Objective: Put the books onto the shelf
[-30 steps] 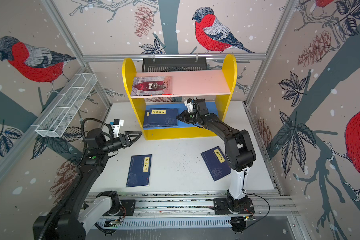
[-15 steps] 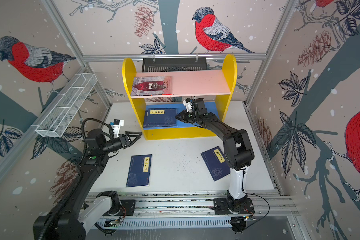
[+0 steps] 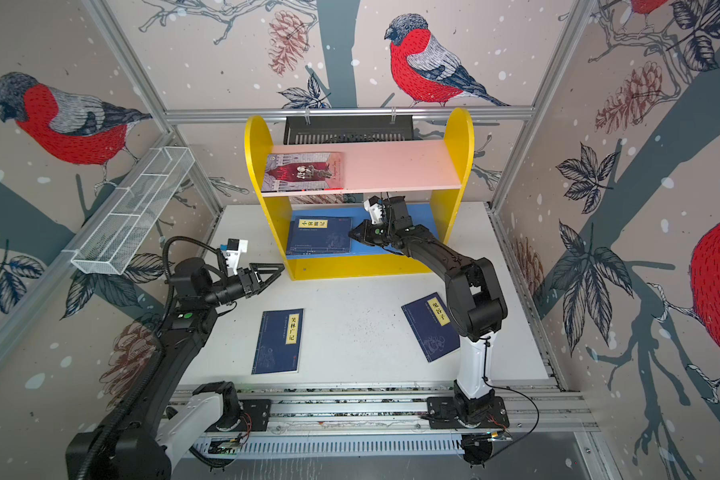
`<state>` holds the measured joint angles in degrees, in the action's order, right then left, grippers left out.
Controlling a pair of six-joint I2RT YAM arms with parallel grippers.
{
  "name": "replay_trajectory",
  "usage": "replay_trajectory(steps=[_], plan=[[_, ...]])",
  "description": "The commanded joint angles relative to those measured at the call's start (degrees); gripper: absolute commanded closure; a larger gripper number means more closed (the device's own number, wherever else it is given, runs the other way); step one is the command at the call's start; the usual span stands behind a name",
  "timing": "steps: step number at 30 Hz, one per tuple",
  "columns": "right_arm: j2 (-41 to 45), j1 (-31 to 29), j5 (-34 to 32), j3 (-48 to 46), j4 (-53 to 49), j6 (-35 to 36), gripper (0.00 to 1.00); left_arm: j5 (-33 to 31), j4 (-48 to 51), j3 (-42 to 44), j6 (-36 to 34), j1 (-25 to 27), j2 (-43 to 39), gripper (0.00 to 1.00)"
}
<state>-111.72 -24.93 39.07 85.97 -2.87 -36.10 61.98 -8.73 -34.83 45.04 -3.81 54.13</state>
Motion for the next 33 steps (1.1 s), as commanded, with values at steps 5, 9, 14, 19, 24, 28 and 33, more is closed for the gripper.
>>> replay_trajectory(steps=[5,9,14,19,24,28,33], plan=[[0.27,0.09,-0.57,0.69,0.98,0.07,0.79,1.13,-2.78,0.29,0.30,0.03,-0.34,0.18],[-0.29,0.06,-0.47,1.20,1.00,-0.14,0.78,1.12,-2.78,0.38,0.25,0.03,-0.43,0.18],[-1.04,-0.02,-0.31,1.83,1.02,-0.28,0.79,1.13,-2.84,0.38,0.25,0.03,-0.46,0.18],[-1.57,0.00,-0.22,2.27,1.03,-0.29,0.80,1.13,-2.86,0.45,0.28,0.03,-0.52,0.18],[-2.13,-0.09,0.54,2.60,1.56,-0.88,0.81,1.13,-2.85,0.48,0.21,0.03,-0.60,0.18],[-2.71,-0.14,0.78,3.37,1.47,-1.08,0.82,1.13,-2.90,0.55,0.14,0.03,-0.60,0.18],[-2.96,-0.38,1.06,3.74,1.39,-1.17,0.82,1.13,-2.96,0.63,0.06,0.03,-0.60,0.18]])
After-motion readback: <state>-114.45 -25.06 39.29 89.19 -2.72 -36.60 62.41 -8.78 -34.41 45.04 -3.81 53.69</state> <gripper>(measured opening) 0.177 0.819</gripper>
